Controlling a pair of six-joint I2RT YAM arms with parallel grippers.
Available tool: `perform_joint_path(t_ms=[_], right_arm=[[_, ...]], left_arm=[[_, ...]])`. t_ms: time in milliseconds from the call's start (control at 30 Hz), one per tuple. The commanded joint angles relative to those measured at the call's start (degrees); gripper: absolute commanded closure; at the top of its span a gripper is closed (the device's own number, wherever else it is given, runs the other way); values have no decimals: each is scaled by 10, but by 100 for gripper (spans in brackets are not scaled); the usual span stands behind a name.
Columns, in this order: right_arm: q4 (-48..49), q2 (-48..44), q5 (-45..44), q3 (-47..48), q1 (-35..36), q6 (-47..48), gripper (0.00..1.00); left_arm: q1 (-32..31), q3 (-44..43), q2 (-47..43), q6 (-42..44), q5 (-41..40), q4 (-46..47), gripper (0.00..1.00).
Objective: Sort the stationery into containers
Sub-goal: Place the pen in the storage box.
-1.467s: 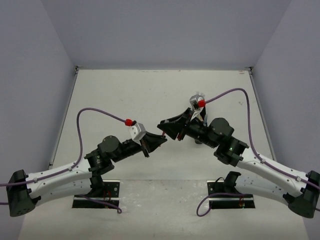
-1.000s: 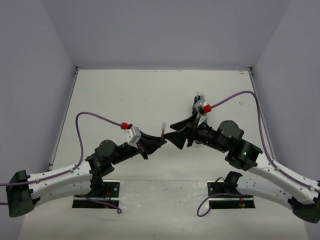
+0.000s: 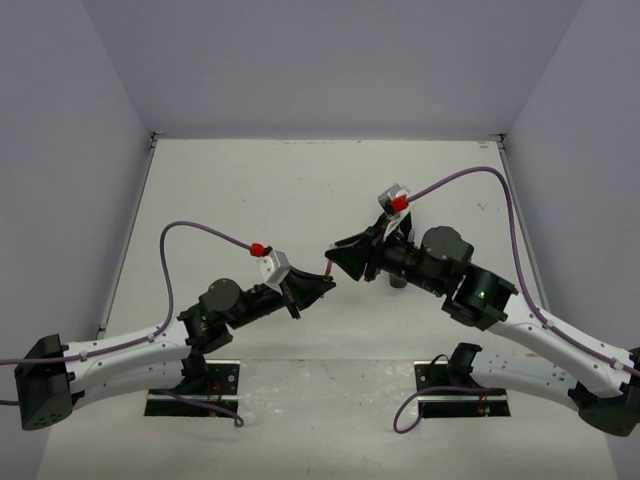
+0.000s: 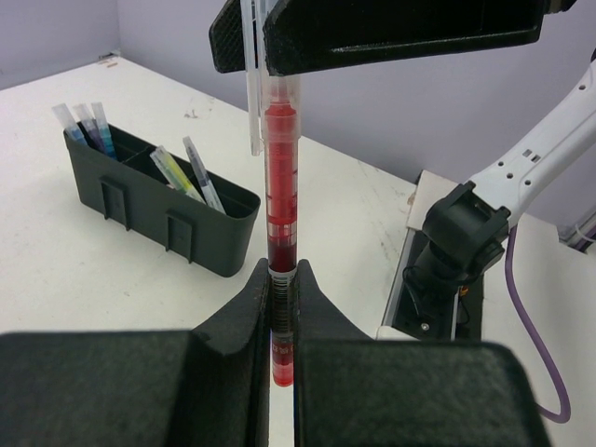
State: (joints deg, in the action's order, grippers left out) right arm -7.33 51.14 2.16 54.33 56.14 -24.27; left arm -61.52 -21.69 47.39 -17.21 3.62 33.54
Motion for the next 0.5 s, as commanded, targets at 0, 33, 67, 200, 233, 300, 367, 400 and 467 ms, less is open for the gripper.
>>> perform_joint_path(t_ms=[0,33,67,200,233,300,367,400,467], right_arm=[[0,6,-1,31,1,10,69],[0,8,1,31,1,10,74],[0,10,2,30,0,10,80],[-6,13,0,17,1,11,100],[-4,11,0,6,1,10,100],[2,8,-2,-18,0,7,100],[10,5,-2,-47,0,1,100],[18,3,-2,-66,0,-5,100],[37,4,4,-98,1,-18,100]], left_arm=[[0,-18,11,0,-4,18,100],[0,-19,13,0,-4,18,100],[-1,-19,14,0,-4,17,100],[0,-26,10,2,-13,11,100],[0,-30,9,4,-15,7,100],[0,-38,1,10,-22,-1,100],[0,-44,-8,15,-28,-6,100],[0,-49,-14,20,-31,-9,100],[0,-62,-23,32,-33,-12,100]])
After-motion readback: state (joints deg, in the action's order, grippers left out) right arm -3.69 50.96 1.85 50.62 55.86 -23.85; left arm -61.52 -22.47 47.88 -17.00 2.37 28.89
